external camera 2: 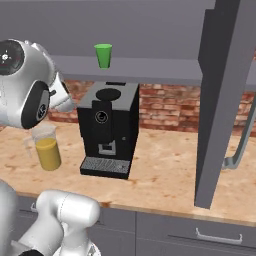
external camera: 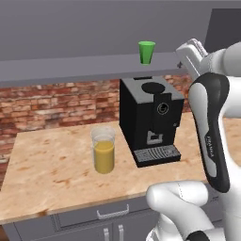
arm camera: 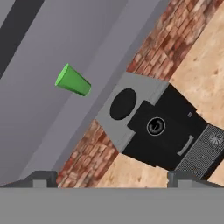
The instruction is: There is a tray on the dining counter. Grab the cup, mug, and pitcher and place them on the tray. The pitcher may be placed next to the tray if it cannot fit the tray.
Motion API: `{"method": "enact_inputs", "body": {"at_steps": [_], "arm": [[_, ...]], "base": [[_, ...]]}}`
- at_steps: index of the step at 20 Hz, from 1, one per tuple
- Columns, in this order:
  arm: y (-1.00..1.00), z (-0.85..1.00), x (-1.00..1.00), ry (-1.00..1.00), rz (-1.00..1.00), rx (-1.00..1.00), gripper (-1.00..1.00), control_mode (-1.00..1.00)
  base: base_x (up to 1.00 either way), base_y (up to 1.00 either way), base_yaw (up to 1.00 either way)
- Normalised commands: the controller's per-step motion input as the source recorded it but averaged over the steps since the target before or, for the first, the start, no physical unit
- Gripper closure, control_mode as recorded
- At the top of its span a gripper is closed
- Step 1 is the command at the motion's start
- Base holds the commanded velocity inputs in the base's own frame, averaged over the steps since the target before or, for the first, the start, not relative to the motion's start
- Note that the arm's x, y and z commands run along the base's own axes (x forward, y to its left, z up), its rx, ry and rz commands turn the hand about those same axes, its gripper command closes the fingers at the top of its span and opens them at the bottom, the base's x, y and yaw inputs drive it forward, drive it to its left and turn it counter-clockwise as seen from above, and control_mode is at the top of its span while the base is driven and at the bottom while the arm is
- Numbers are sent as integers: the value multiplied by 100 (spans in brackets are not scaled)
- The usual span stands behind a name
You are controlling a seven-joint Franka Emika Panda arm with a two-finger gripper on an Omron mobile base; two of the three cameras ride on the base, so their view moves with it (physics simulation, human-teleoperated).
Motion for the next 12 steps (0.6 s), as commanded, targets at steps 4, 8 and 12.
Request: {"method": "enact_inputs", "body": {"at_steps": [4, 8, 12], "arm": [[-11, 49, 30, 3, 2, 14, -100, -100], [-13, 28, 24, 4, 1, 11, -100, -100], [-11, -1, 24, 1, 3, 6, -100, -100]], "base": [[0, 0, 0], [0, 0, 0], [0, 0, 0]]}}
